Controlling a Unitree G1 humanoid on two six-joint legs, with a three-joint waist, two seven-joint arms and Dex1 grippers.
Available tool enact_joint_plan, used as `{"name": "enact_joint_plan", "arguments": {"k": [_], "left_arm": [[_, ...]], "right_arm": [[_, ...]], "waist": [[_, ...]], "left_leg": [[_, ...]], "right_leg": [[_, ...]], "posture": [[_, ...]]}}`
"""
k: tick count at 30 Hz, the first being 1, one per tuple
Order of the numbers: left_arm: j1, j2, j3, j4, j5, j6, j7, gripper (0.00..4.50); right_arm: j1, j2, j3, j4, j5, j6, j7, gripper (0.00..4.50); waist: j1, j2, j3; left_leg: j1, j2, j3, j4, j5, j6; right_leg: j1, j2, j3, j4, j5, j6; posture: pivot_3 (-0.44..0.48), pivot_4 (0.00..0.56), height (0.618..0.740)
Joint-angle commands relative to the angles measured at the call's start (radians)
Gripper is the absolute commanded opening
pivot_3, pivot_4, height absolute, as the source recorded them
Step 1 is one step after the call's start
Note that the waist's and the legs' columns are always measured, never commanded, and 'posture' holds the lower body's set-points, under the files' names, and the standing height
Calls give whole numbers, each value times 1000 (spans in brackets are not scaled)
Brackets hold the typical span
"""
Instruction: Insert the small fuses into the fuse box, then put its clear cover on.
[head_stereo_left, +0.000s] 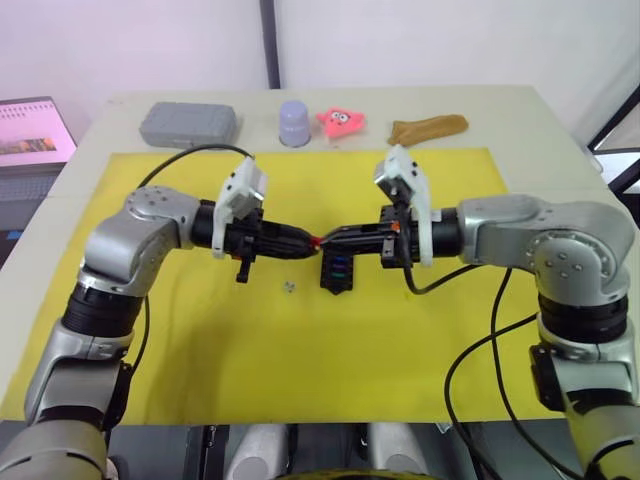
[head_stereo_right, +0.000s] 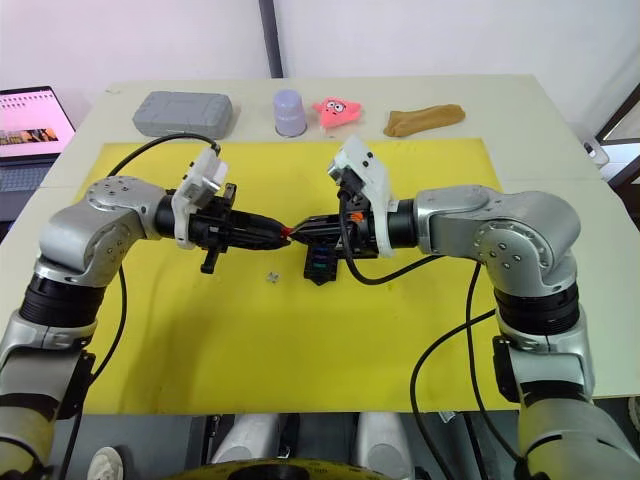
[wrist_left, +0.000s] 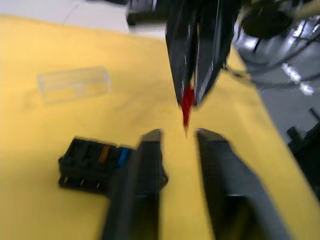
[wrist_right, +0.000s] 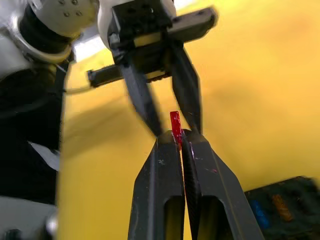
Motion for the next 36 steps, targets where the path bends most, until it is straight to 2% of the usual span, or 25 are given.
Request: {"name": "enact_joint_plan", "arguments": {"k": [1,3,4,8,12,16,22,36], "left_arm": [[-5,12,-45,54,138,-188,8,3021],[-6,-5,-71,122,206,-289,23,4035],[-8,-15,-79,156,231,-328,30,4399],[-35,-69,-114,307,329,-490,60,4399],[-77,-135,-119,387,348,-510,70,4399],[-92,-158,-114,430,364,-529,64,4399],[-98,-177,-106,452,370,-532,65,4399],[-94,-172,-107,439,387,-539,64,4399]], "right_arm": [[-38,-57,122,80,-196,-188,91,0],[-51,-77,195,141,-308,-308,145,0],[-57,-78,217,168,-348,-356,168,0],[-86,-55,282,296,-481,-524,262,0],[-111,-30,312,398,-558,-612,338,0],[-111,-16,304,432,-592,-633,395,0],[-91,-1,287,426,-608,-630,439,0],[-71,38,268,469,-663,-652,443,0]], "waist": [[0,0,0],[0,0,0],[0,0,0],[-1,0,0],[1,0,0],[-3,0,0],[-5,0,0],[-4,0,0]], "left_leg": [[0,0,0,0,0,0],[0,0,1,0,0,0],[0,0,2,0,0,0],[-1,0,2,0,0,0],[-1,0,1,0,0,0],[-1,0,1,0,0,0],[-1,0,0,0,0,0],[-1,0,0,0,0,0]], "right_leg": [[0,0,0,0,0,0],[0,0,0,0,0,0],[0,0,0,0,0,0],[-1,0,0,0,0,0],[-1,0,0,0,0,0],[-1,0,0,0,0,0],[-2,0,0,0,0,0],[-2,0,0,0,0,0]], "posture": [[0,150,740],[0,150,740],[0,150,740],[0,150,740],[0,150,740],[0,150,740],[0,150,740],[0,150,740]]}}
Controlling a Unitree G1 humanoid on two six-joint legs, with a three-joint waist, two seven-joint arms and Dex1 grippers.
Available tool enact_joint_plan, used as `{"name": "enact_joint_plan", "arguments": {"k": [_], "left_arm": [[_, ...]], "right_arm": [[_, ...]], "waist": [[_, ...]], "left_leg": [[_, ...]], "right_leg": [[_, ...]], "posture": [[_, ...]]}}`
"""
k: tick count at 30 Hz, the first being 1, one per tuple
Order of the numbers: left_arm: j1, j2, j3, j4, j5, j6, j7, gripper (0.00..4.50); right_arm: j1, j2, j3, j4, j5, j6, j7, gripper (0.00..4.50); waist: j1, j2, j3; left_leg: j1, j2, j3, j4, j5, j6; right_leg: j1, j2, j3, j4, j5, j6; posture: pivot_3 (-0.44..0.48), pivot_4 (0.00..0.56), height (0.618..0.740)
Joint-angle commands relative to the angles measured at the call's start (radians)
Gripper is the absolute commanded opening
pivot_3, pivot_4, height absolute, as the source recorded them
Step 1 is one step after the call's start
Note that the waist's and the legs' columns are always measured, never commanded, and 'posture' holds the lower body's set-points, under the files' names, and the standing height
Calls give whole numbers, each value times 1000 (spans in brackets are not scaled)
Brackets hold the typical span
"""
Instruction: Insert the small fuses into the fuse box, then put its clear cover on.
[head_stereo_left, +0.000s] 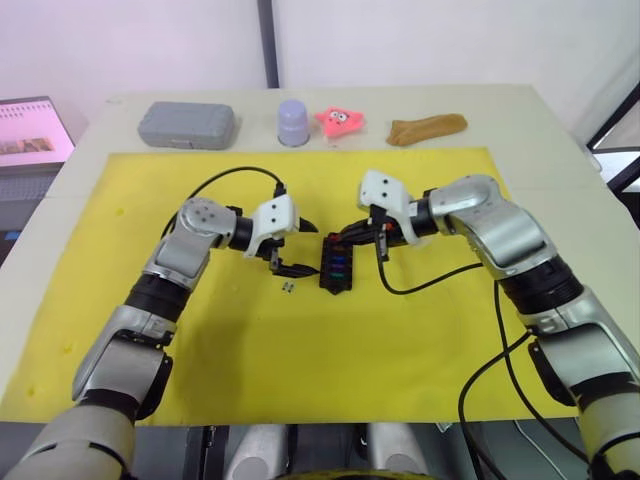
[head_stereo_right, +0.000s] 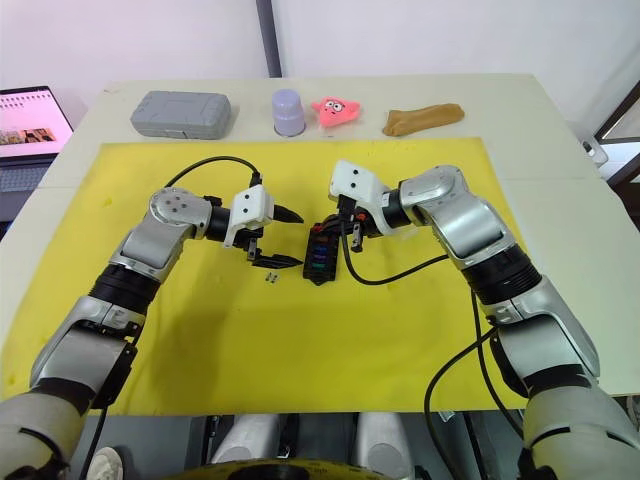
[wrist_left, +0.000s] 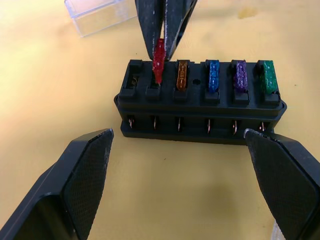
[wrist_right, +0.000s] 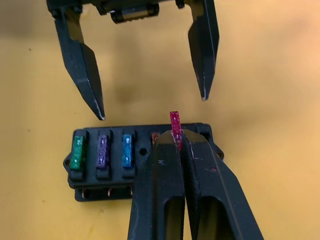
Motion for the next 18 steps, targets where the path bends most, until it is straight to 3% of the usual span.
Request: {"name": "enact_joint_plan", "arguments": {"k": [1,18], "left_arm": [[-13,9,17,-27,4,-12,-2,4399],[-15,8,18,-34,9,-11,-4,4399]], "right_arm": [[-9,10,-41,-9,-10,-21,5,0],[3,27,-43,36,-52,-48,24,0]], "waist": [[0,0,0],[-1,0,0]], "left_leg": [[0,0,0,0,0,0],[0,0,0,0,0,0]], "right_leg": [[0,0,0,0,0,0],[0,0,0,0,0,0]], "posture": [[0,150,740],[0,150,740]]}}
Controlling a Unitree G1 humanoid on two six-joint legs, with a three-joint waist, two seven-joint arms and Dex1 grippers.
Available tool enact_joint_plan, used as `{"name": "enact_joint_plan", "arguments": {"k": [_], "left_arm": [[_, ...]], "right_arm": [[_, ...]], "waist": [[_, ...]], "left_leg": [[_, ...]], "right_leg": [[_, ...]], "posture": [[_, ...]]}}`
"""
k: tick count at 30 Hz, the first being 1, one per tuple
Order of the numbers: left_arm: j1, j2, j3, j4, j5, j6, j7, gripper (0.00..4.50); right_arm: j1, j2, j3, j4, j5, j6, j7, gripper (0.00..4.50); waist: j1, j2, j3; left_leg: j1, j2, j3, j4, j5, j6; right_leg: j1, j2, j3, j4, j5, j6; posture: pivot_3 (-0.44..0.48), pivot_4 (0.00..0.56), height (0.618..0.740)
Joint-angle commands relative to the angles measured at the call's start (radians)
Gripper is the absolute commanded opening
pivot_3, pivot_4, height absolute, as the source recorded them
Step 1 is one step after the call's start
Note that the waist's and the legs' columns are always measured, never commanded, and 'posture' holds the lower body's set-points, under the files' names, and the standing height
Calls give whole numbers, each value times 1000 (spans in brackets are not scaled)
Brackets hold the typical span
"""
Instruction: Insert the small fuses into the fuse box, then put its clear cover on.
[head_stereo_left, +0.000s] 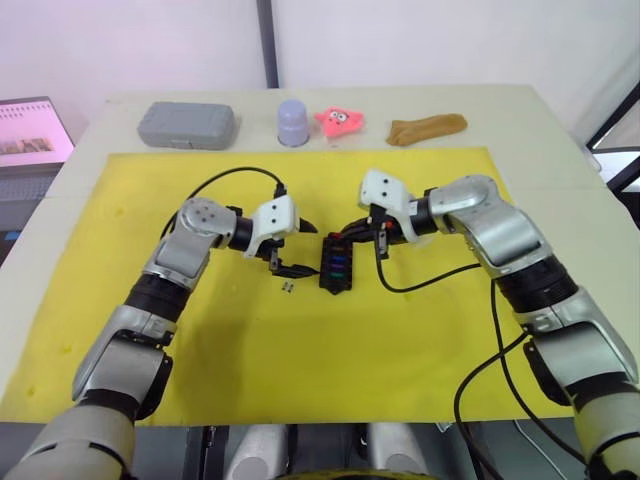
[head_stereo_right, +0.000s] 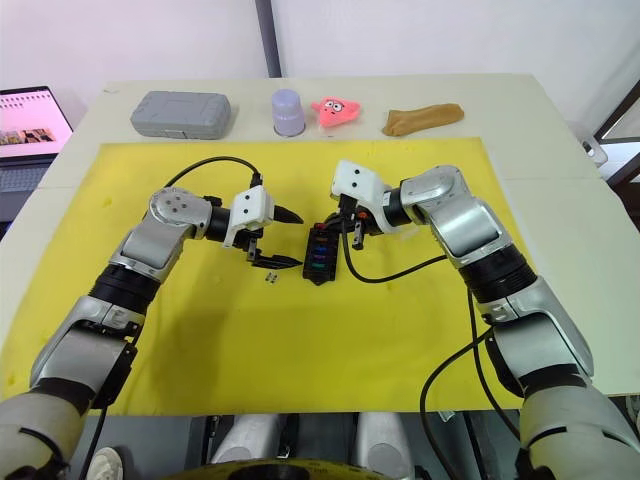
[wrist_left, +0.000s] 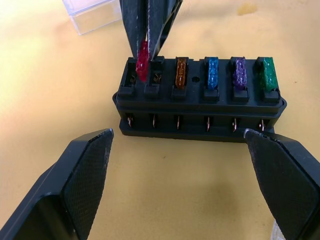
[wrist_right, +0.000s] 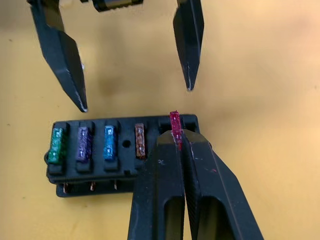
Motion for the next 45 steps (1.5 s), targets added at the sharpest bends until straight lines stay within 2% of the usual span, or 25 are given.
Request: {"name": "enact_joint_plan", "arguments": {"k": [1,25,45], "left_arm": [[-14,7,18,-33,2,-12,0,4399],[-14,2,15,-39,2,-11,2,4399],[11,9,8,-70,0,5,-8,4399]], "right_arm": [[2,1,-30,-11,-3,-12,16,0],[-2,18,-45,1,-22,-13,37,0],[-7,49,-27,100,-73,-81,63,0]], "waist": [[0,0,0],[0,0,0],[-2,0,0]], "left_leg": [[0,0,0,0,0,0],[0,0,0,0,0,0],[1,0,0,0,0,0]], "right_leg": [[0,0,0,0,0,0],[0,0,0,0,0,0],[0,0,0,0,0,0]], "posture": [[0,150,740],[0,150,740],[0,150,740]]}}
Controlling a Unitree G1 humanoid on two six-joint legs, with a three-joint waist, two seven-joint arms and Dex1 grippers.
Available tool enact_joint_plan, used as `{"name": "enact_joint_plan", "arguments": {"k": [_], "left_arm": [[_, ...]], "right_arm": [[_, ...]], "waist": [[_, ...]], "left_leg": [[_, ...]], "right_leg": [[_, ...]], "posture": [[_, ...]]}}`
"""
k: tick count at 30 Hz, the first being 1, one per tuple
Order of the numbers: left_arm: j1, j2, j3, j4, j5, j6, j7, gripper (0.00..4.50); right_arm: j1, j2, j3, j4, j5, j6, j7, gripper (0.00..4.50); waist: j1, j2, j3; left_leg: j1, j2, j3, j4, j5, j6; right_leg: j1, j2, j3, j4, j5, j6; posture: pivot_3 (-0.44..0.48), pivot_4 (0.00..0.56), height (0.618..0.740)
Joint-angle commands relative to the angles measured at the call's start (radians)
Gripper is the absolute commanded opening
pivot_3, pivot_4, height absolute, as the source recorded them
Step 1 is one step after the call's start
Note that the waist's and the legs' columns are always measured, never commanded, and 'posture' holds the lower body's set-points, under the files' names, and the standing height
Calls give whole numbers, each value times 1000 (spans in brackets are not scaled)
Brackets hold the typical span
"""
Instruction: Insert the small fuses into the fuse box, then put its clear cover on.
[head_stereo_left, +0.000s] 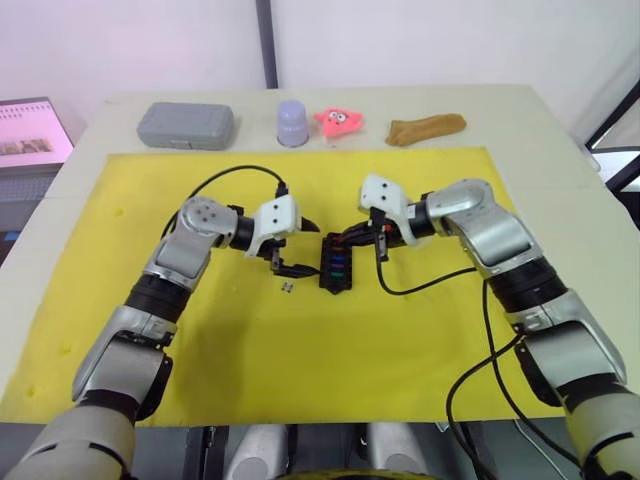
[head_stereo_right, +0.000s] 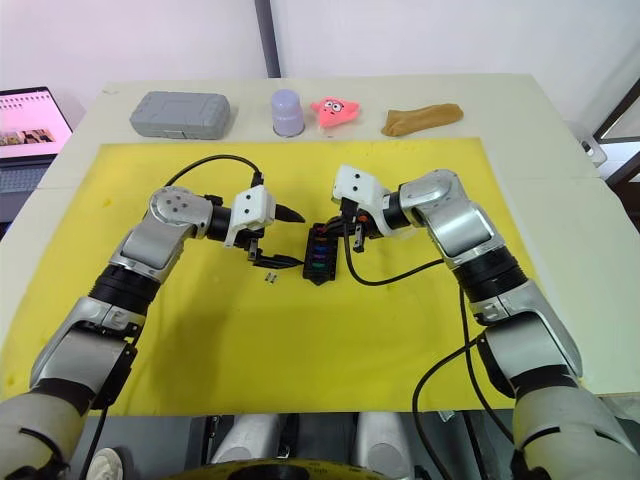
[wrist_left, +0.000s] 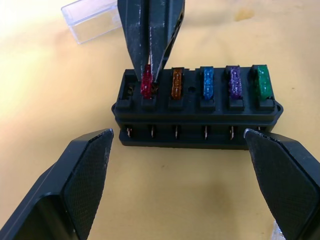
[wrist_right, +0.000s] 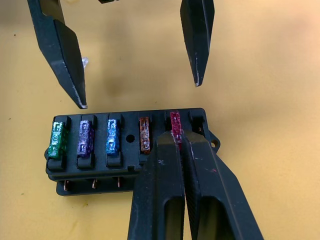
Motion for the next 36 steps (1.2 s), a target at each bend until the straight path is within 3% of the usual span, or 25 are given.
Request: {"name": "enact_joint_plan", "arguments": {"k": [1,20,34,36], "left_arm": [[6,10,7,-38,0,-4,-9,4399],[23,16,6,-48,7,-3,-15,4399],[20,14,7,-37,15,-5,-23,4399],[20,13,8,-36,16,-6,-23,4500]], "right_arm": [[-14,8,-2,19,-20,-14,10,0],[-1,39,11,116,-43,-26,18,0],[-1,41,-17,82,-24,3,42,0],[-2,43,-21,85,-26,-3,34,677]], "waist": [[0,0,0],[-1,0,0],[-1,0,-1],[-1,0,-1]], "left_leg": [[0,0,0,0,0,0],[1,0,0,0,0,0],[1,0,0,0,0,0],[1,0,0,0,0,0]], "right_leg": [[0,0,0,0,0,0],[1,0,0,0,0,0],[1,0,0,0,0,0],[1,0,0,0,0,0]], "posture": [[0,150,740],[0,150,740],[0,150,740],[0,150,740]]}}
